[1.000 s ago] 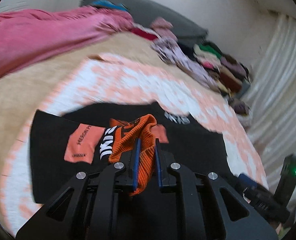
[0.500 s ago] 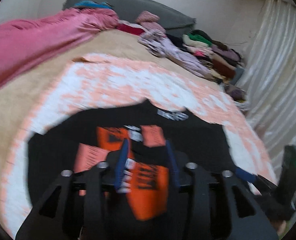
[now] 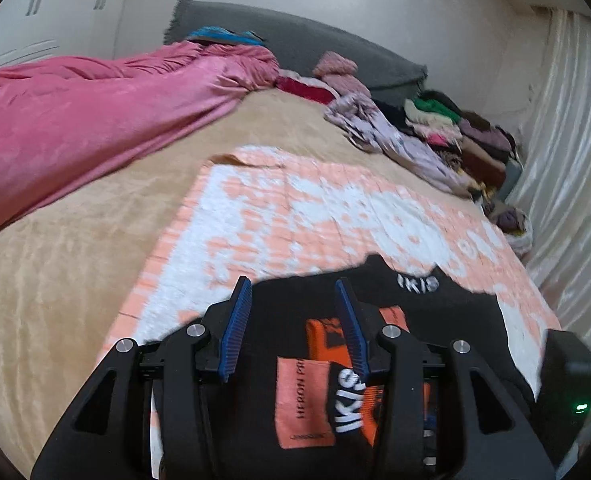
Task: Fold small clothes
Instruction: 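Grasp the other orange cuff with the right gripper and fold it across, then lower the cuff onto the folded sleeve and open the right gripper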
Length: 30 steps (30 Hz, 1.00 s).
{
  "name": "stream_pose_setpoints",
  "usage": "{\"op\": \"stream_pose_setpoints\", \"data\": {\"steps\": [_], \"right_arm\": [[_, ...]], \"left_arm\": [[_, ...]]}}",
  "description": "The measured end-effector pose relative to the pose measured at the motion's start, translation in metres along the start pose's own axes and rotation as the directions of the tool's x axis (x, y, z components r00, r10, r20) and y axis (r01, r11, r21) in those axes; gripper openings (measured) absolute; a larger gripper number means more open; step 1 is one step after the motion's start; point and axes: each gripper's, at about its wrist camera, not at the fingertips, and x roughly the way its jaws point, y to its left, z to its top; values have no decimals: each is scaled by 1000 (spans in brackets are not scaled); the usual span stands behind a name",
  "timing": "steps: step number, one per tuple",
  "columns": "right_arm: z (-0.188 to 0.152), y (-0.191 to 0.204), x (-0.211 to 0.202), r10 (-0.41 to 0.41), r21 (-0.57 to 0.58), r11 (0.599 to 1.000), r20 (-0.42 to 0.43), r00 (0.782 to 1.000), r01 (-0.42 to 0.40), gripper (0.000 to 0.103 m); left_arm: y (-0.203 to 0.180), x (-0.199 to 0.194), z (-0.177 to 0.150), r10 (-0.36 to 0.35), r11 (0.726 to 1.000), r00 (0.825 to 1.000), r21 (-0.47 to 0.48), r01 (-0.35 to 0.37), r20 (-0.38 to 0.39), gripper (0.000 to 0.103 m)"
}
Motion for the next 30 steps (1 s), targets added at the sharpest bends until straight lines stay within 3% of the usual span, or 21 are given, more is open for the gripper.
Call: {"op": "stream_pose_setpoints", "data": {"steps": [5,8,13,18,23,30], "right_arm": [[35,1,-26,6,-62,998,79,997,-1,4],[51,-14,-47,-38,-78,996,133,990,49,4],[57,-67,-78,-160,-31,985,167,973,167,4],[50,-124,-92,-302,18,953,153,941,303,4],[30,-164,-82,-359,66,933,88,929,354,4],[10,-174,-68,-392,79,919,48,919,387,5]], "left_arm": [[23,-6,7,15,998,1000,-57,-14,22,43],[29,-7,8,26,997,999,-70,-24,27,42],[23,-2,6,24,998,1000,-54,-23,18,42],[11,10,-2,9,999,1000,-34,-9,-7,42],[-19,32,-16,-2,999,998,49,4,-57,42],[-71,57,-45,-12,974,993,222,38,-118,42]]}}
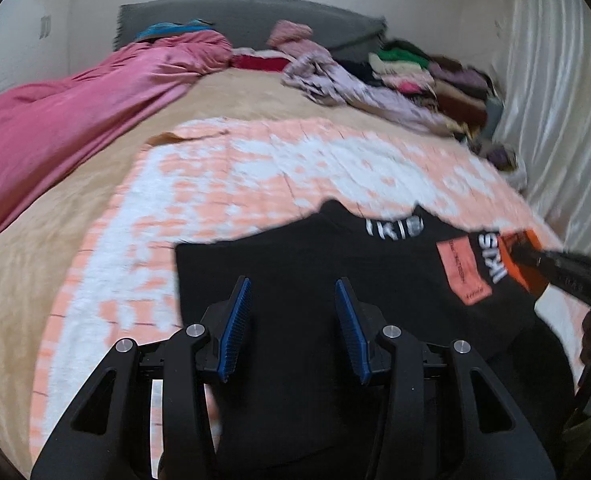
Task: Fold small clothes
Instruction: 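Lower the cuff onto the folded sleeve and open the right gripper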
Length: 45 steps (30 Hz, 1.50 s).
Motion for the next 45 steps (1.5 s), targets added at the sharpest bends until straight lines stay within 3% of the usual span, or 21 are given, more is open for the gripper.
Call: {"op": "stream_pose_setpoints", "data": {"steps": [6,12,16,23,26,30,33,40,43,45], "right_arm": [[-5,-8,11,-51,-3,999,-32,998,51,5],[-18,-24,35,-138,22,990,-113,984,142,5],[-22,-35,20,-111,85,990,-68,991,117,6],[-26,-19,-16,-41,52,998,39,998,38,24],[-30,-4,-19,-1,9,1000,37,999,1,28],[-36,18,-15,56,-34,998,13,998,-55,30],[-37,31,-12,75,-49,996,1,997,-75,30],[-44,36,7,45,-37,998,-54,998,-47,32],[-46,37,8,37,-34,999,-55,998,-39,32],[-45,38,5,52,-21,998,-49,997,-53,38]], "left_arm": [[0,28,-14,30,999,995,25,-28,-100,43],[2,30,-17,28,999,994,24,-26,-108,43],[1,30,-15,20,1000,994,13,-19,-105,45],[-2,19,-11,22,1000,996,9,-22,-88,47],[-4,8,-10,18,1000,997,13,-17,-69,55],[-9,-4,-10,60,997,997,58,-58,-40,55],[-10,-8,-13,55,996,998,68,-52,-41,55],[-9,10,-27,63,996,989,79,-52,-135,56],[-10,7,-26,54,996,990,78,-44,-130,55],[-10,3,-26,35,997,992,72,-26,-125,55]]}}
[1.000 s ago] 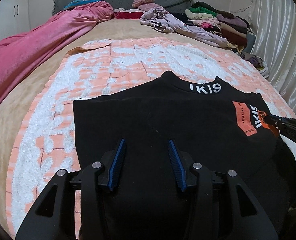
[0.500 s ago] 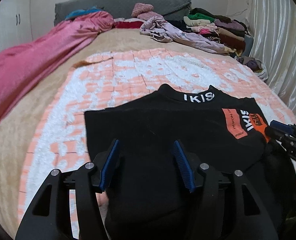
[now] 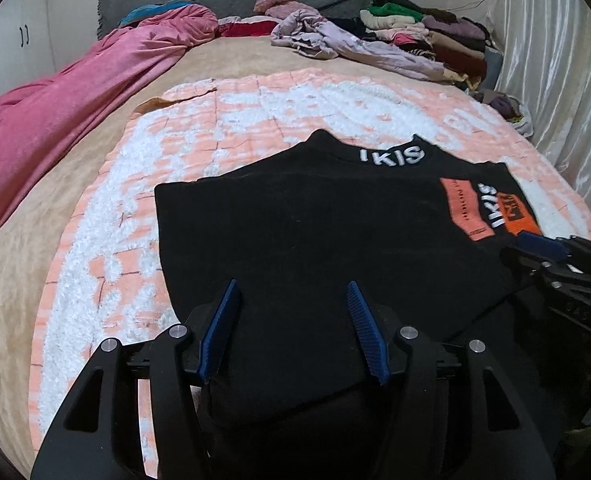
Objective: Fold small clothes
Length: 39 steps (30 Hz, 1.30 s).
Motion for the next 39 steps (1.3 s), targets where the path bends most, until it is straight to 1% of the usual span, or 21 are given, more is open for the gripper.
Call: {"op": "stream_pose_setpoints", "data": {"steps": [2,4,5,7,9,11,14,15,16,18,20,27,33,39], "right_arm": [[0,0,-4,7,10,1000,9,1000,-7,41],[0,0,-9,7,19,1000,17,1000,-8,46],[0,0,-11,9,24,1000,19,1000,-10,51],[0,0,-14,9,29,1000,23,1000,-10,55],[-1,0,-19,6,38,999,31,999,-7,65],[-2,0,-23,3,42,999,40,999,-5,69],[-2,0,-28,-4,48,999,51,999,1,77],[-2,1,-29,-5,50,999,53,999,3,79],[-2,1,-30,-7,52,999,54,999,4,81],[-1,2,-31,-11,60,998,59,998,7,86],[-2,2,-32,-13,63,998,61,998,9,88],[-3,1,-37,-22,70,997,74,997,17,93],[-6,0,-44,-28,75,997,88,996,22,93],[-8,-1,-50,-36,81,996,94,995,29,94]], "left_arm": [[-1,-3,-1,-10,1000,1000,0,10,3,56],[-1,-7,-3,-16,1000,1000,1,16,8,57],[-1,-8,-3,-20,1000,1000,0,20,8,59],[-1,-12,-4,-23,1000,1000,1,23,10,65],[0,-16,-5,-21,1000,1000,2,21,18,68],[1,-19,-5,-21,1000,999,-2,21,25,75],[3,-24,-4,-17,1000,999,-7,17,36,78],[3,-24,-4,-17,1000,999,-9,18,37,80],[5,-25,-3,-16,1000,999,-14,17,40,85],[6,-26,-3,-14,1000,999,-17,15,42,89],[7,-27,-3,-7,1000,999,-20,8,44,97],[11,-33,-2,5,999,998,-35,-3,61,97],[14,-41,-1,9,999,997,-43,-5,81,98],[20,-53,0,32,998,994,-54,-26,107,98]]}}
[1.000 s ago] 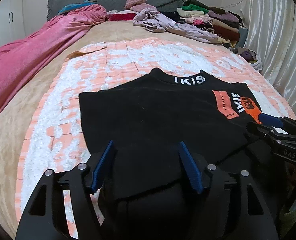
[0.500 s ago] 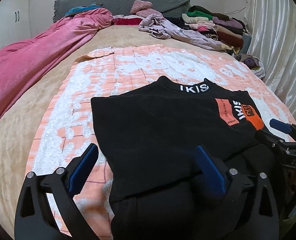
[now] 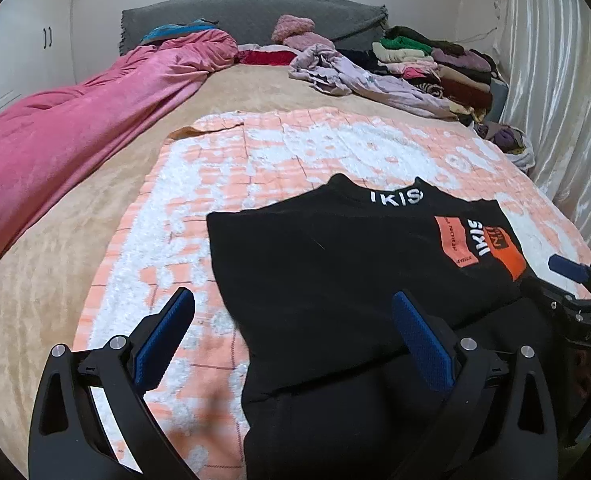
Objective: Fold small clothes
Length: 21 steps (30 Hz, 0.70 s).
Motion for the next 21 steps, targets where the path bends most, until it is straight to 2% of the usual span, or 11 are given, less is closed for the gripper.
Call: {"op": "stream_pose_setpoints", "data": {"steps": [7,12,21], "right_arm": [[1,-3,-18,-6,-2,1000,21,1000,6,94],[-1,-6,-35,1,-12,1000,40,999,0,94],[-13,-20,-59,-1,-8,1000,59,998,2,94]], "left_arm": [[5,-22,1,-9,1000,999,-23,10,43,98],[7,-36,-4,10,999,998,-39,-7,64,98],[14,-58,-25,29,997,998,-79,-24,57,98]]}}
